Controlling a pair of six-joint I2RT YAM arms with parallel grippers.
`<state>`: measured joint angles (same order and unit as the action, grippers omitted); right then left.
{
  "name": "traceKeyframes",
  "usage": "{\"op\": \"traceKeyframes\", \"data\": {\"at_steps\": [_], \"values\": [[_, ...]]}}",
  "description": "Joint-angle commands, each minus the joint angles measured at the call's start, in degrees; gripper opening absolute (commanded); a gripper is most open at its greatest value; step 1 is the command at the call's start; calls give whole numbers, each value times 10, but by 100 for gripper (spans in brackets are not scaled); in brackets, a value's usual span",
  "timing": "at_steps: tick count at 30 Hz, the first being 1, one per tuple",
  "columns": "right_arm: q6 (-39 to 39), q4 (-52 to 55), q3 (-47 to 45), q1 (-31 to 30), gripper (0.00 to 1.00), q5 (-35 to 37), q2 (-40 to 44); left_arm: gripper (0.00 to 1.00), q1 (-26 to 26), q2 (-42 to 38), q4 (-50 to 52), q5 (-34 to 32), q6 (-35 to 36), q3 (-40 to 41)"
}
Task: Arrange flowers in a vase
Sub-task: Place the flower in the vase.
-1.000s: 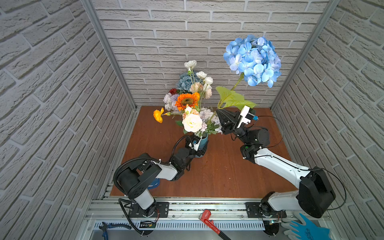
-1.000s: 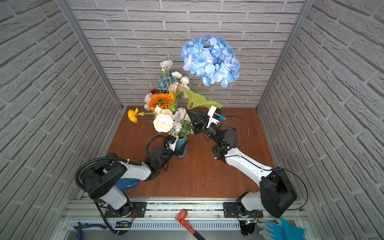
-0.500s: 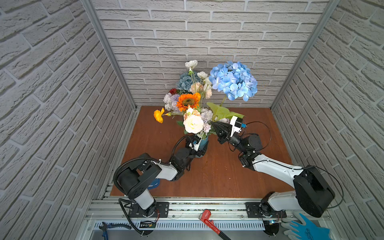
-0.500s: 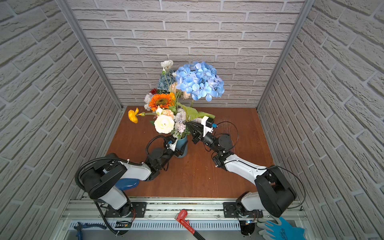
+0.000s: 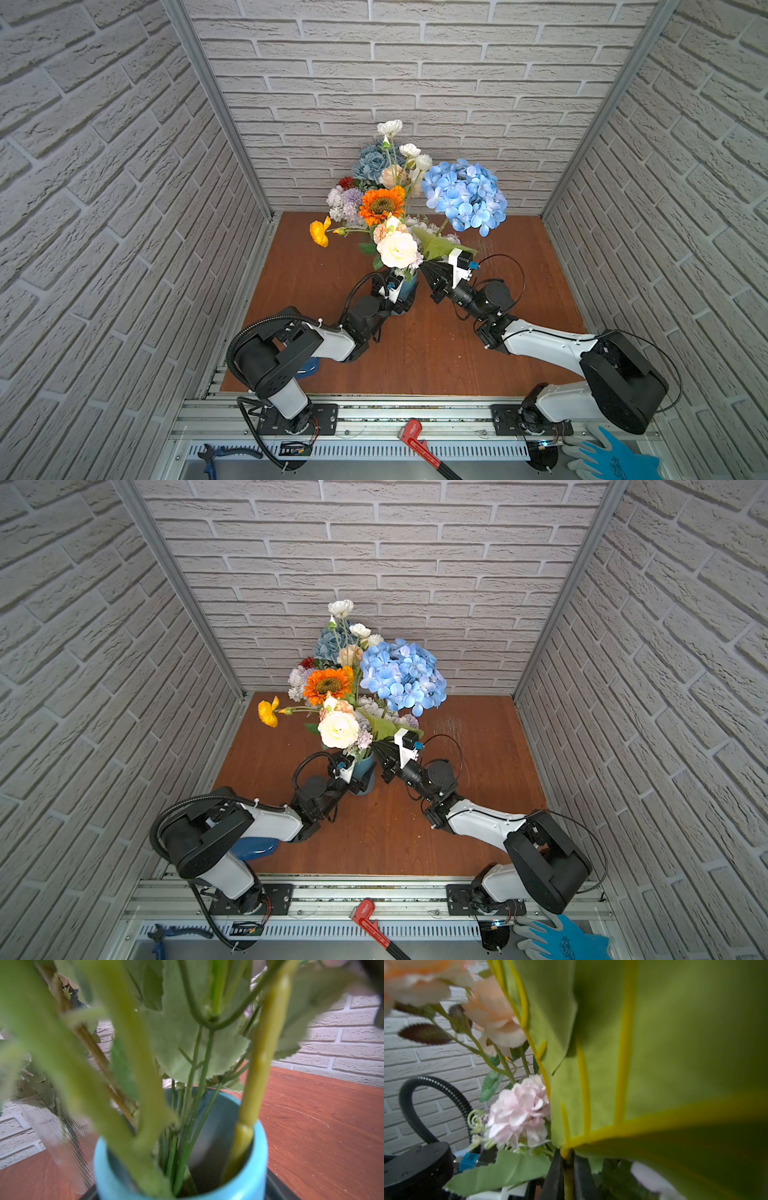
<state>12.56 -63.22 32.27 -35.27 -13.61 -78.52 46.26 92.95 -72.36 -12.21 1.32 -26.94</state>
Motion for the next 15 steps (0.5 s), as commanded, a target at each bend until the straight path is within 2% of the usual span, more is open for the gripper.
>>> {"op": "traceKeyframes", "data": {"at_steps": [1, 3, 9, 12, 15], "values": [[-44, 57, 1, -23, 5, 13, 28, 0, 1, -5, 6, -4, 10, 5], [-53, 84, 0, -27, 9, 23, 38, 0, 2, -6, 7, -4, 12, 6], [-48, 167, -6, -27, 35, 31, 106, 0, 1, -6, 6, -6, 12, 6], [-32, 260, 9, -26, 48, 35, 155, 0, 2, -6, 6, -8, 14, 6], [-40, 375, 39, -27, 51, 39, 195, 0, 2, -4, 4, -9, 13, 8]]}}
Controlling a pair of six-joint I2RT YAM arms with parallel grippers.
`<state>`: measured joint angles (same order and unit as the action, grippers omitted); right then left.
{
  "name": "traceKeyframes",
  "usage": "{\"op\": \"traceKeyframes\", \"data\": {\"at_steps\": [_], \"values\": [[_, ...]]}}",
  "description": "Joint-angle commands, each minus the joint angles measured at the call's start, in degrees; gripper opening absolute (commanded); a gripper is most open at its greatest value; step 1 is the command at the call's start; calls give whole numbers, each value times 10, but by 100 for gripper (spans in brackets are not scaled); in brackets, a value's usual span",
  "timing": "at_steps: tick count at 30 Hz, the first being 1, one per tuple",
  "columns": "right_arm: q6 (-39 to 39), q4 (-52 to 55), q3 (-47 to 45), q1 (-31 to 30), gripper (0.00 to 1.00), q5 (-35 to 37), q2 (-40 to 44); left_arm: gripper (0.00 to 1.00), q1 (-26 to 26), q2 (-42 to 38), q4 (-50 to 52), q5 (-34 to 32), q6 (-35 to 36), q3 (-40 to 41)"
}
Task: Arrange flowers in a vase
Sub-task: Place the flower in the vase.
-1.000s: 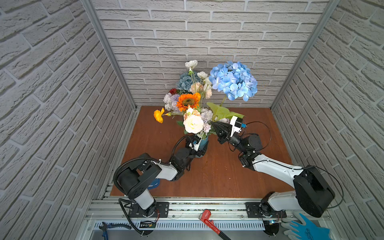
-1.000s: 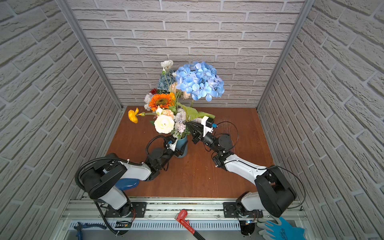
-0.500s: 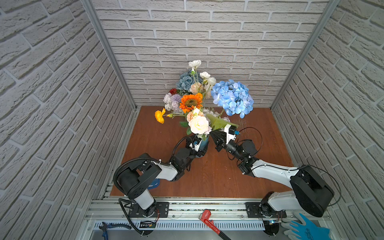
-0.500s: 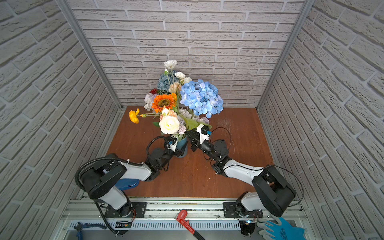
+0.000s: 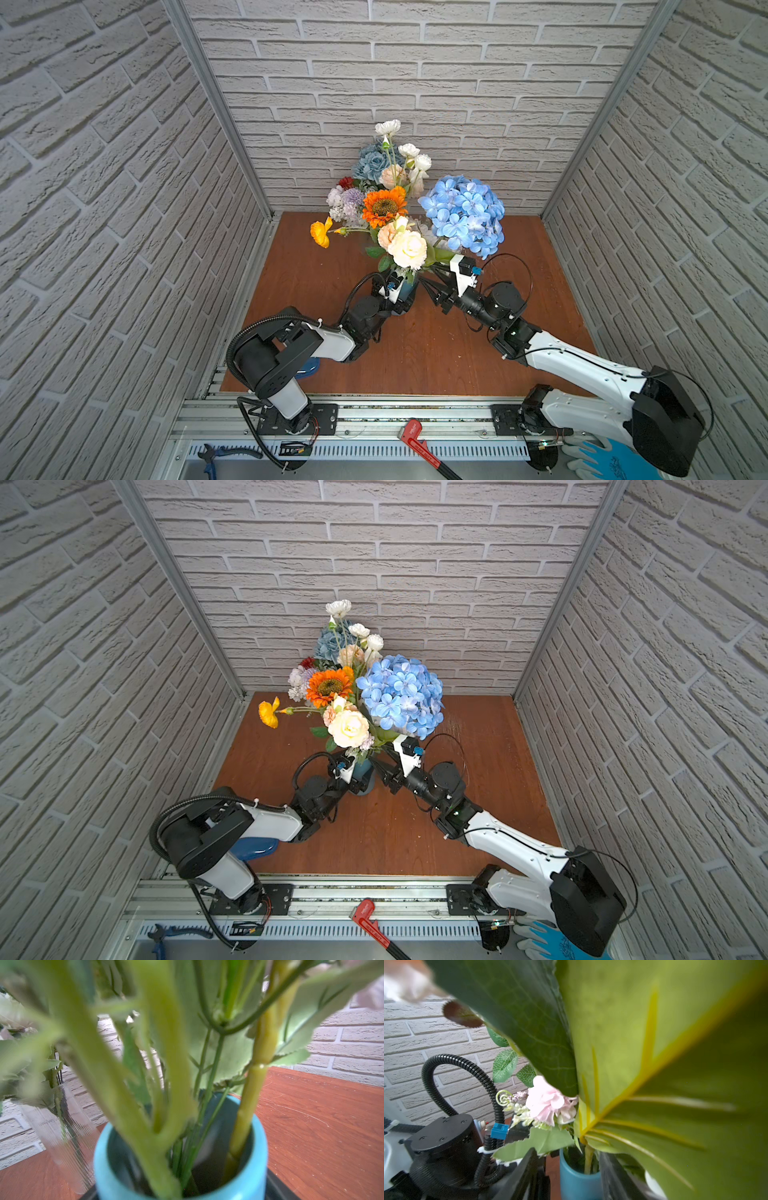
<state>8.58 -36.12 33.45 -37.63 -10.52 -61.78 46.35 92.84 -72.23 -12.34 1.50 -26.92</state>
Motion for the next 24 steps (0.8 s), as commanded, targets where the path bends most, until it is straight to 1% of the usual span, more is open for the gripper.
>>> {"op": "traceKeyframes", "data": {"at_steps": [1, 3, 5, 9, 13, 17, 19, 24], "values": [[-10, 142, 37, -2, 52, 6, 37, 0, 1, -3, 1, -8, 11, 9], [-19, 210, 55, -2, 52, 7, 48, 0, 1, -4, 0, -10, 11, 10], [-18, 249, 59, -2, 52, 14, 57, 0, 1, -5, 0, -11, 8, 11], [2, 226, 43, -2, 52, 15, 69, 0, 1, -2, -2, -12, 4, 10], [8, 273, 43, -2, 51, 39, 70, 0, 1, -3, 0, -17, 3, 12], [17, 329, 34, -2, 51, 81, 71, 0, 1, 9, -13, -23, 2, 16], [18, 339, 20, -2, 51, 101, 76, 0, 2, 17, -25, -24, -3, 20], [26, 331, -9, -1, 51, 123, 82, 0, 4, 34, -53, -26, -11, 33]]}}
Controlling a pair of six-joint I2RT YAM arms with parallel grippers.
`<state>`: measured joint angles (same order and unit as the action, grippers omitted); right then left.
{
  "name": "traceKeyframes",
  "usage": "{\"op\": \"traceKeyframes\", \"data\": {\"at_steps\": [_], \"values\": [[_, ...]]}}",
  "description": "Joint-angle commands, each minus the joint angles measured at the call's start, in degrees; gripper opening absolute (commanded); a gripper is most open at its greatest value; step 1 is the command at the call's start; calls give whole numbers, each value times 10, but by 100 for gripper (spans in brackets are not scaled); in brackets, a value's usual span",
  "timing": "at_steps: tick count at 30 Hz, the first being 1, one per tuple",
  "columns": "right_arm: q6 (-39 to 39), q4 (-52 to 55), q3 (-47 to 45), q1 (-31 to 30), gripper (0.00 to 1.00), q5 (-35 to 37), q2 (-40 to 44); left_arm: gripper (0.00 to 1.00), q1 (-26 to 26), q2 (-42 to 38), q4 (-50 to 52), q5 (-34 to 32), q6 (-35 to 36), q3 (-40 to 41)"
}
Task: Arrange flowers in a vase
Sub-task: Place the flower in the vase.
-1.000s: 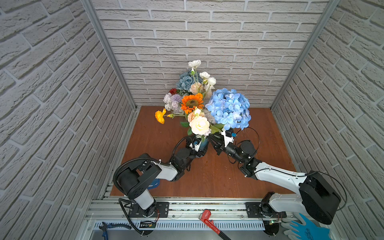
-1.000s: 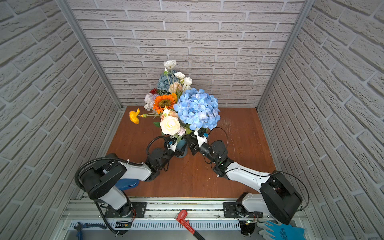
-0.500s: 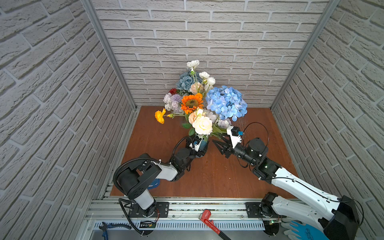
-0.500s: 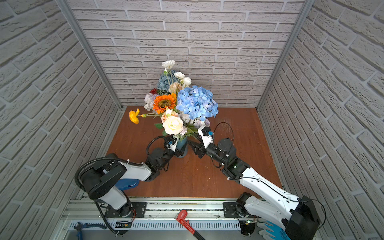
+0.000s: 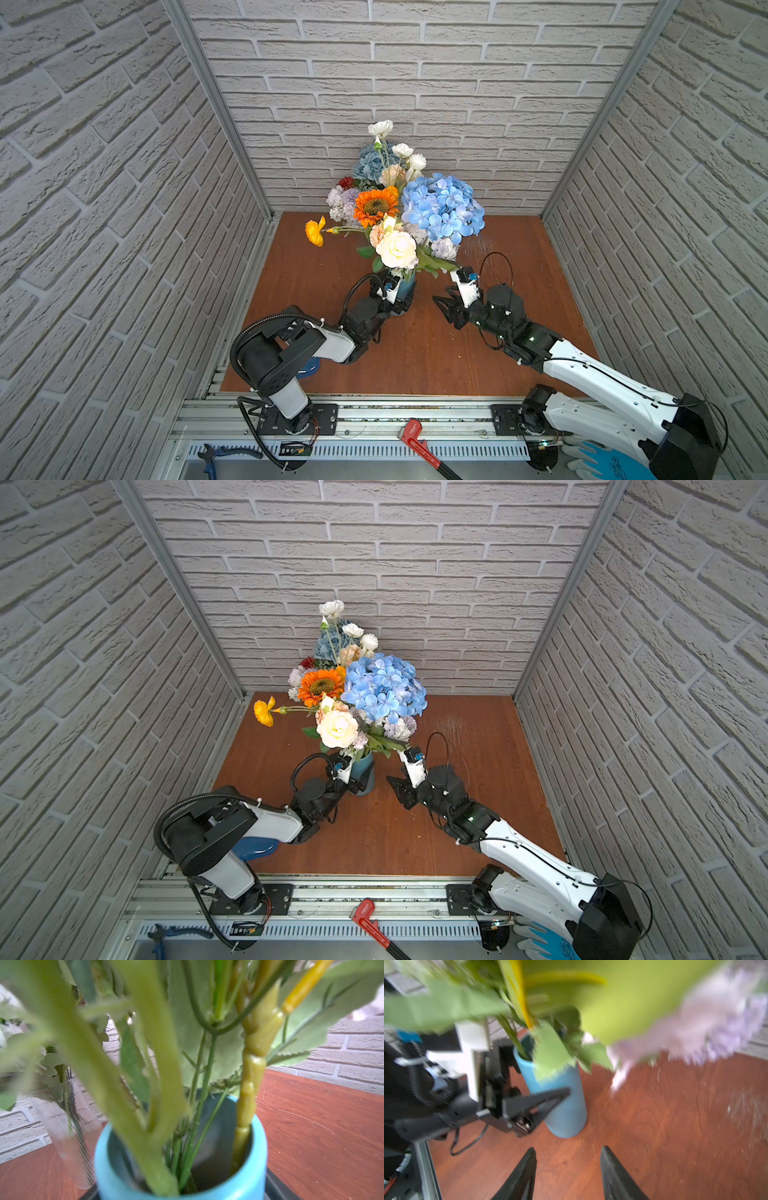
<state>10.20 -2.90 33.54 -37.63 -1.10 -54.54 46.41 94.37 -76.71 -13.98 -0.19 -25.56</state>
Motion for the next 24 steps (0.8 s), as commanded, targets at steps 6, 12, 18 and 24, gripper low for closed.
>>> {"op": "traceKeyframes", "data": {"at_steps": [6, 12, 18, 24], "values": [[8, -19, -22, -2, 51, 37, -10, 0, 7, 45, -36, -10, 3, 34], [13, -75, -36, -2, 54, -36, -58, 0, 9, 51, -34, -7, 3, 32], [26, -136, -34, -2, 58, -47, -85, 0, 9, 58, -36, -9, -4, 45], [31, -150, -22, -2, 58, -39, -75, 23, 9, 50, -34, -8, -3, 53]]}}
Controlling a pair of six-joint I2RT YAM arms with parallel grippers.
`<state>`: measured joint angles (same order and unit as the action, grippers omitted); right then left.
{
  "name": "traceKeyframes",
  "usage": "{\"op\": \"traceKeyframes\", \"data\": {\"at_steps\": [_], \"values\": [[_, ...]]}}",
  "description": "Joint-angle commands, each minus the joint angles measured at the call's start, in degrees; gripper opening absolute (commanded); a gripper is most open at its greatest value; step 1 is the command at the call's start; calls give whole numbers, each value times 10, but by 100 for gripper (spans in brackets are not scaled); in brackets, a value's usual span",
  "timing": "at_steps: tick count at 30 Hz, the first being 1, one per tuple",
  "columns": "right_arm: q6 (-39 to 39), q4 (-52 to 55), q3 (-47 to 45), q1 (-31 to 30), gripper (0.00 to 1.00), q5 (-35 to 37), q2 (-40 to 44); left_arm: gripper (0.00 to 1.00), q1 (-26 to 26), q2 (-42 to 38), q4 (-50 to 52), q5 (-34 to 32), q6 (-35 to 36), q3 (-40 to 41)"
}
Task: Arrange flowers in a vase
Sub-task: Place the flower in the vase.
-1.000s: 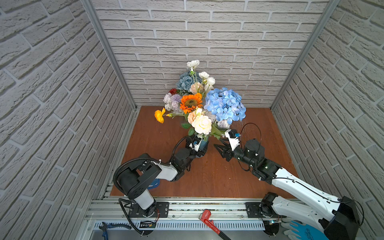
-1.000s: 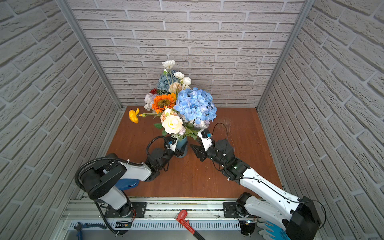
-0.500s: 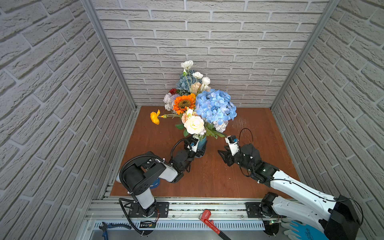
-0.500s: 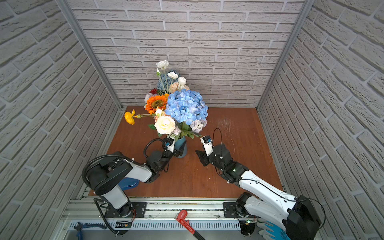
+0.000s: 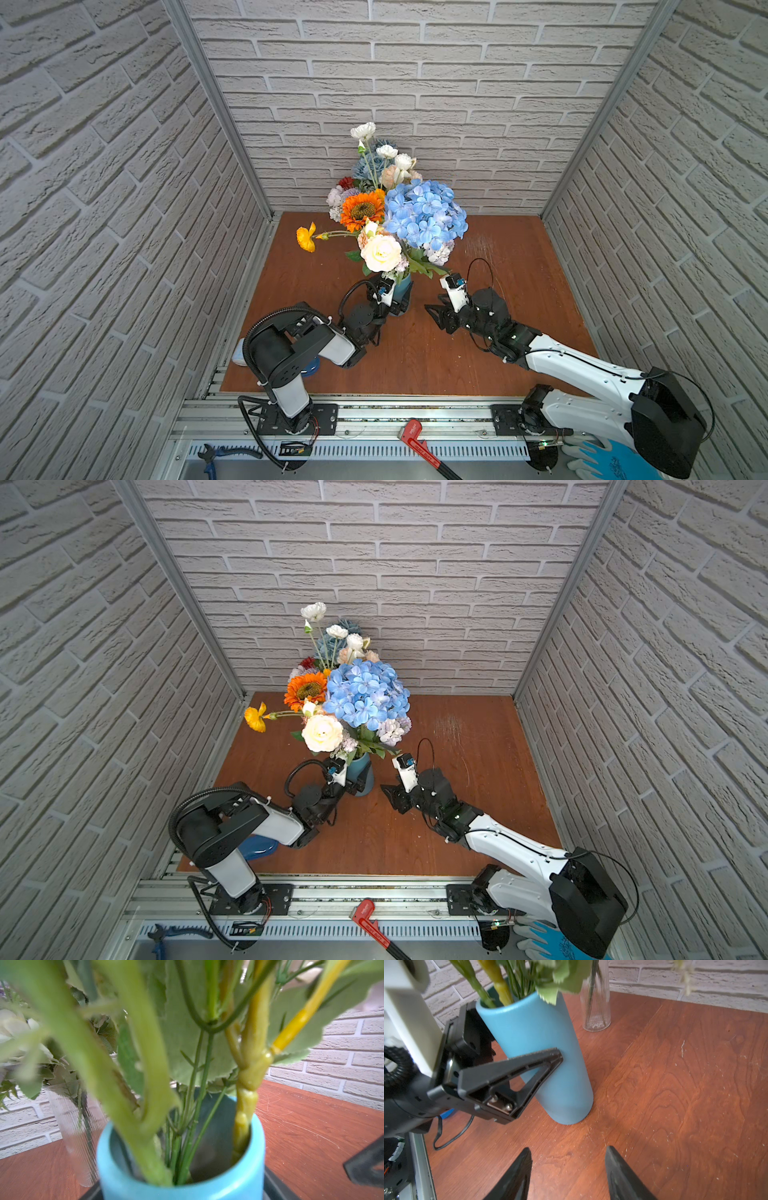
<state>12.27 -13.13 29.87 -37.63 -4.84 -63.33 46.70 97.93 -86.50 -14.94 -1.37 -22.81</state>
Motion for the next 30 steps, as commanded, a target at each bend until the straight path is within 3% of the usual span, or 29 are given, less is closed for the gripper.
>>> {"op": "traceKeyframes", "data": {"at_steps": [1, 6, 10, 14, 24, 27, 30], "values": [[11, -45, 20, -1, 58, -3, 19, 28, 6, 14, 65, 1, 9, 26], [14, -50, 36, -2, 56, -29, 63, 35, 6, 12, 75, 2, 9, 23], [24, -85, 46, -3, 56, -78, 83, 52, 7, 12, 79, 0, 3, 25], [33, -124, 57, -3, 53, -87, 87, 59, 8, 7, 80, -3, 0, 31], [25, -261, 97, -23, 50, -102, -27, 55, 9, 11, 81, -3, 4, 30], [17, -292, 101, -27, 50, -71, -61, 54, 9, 11, 83, -3, 6, 30], [22, -293, 109, -28, 44, -39, -81, 54, 10, 10, 83, -3, 9, 31]]}}
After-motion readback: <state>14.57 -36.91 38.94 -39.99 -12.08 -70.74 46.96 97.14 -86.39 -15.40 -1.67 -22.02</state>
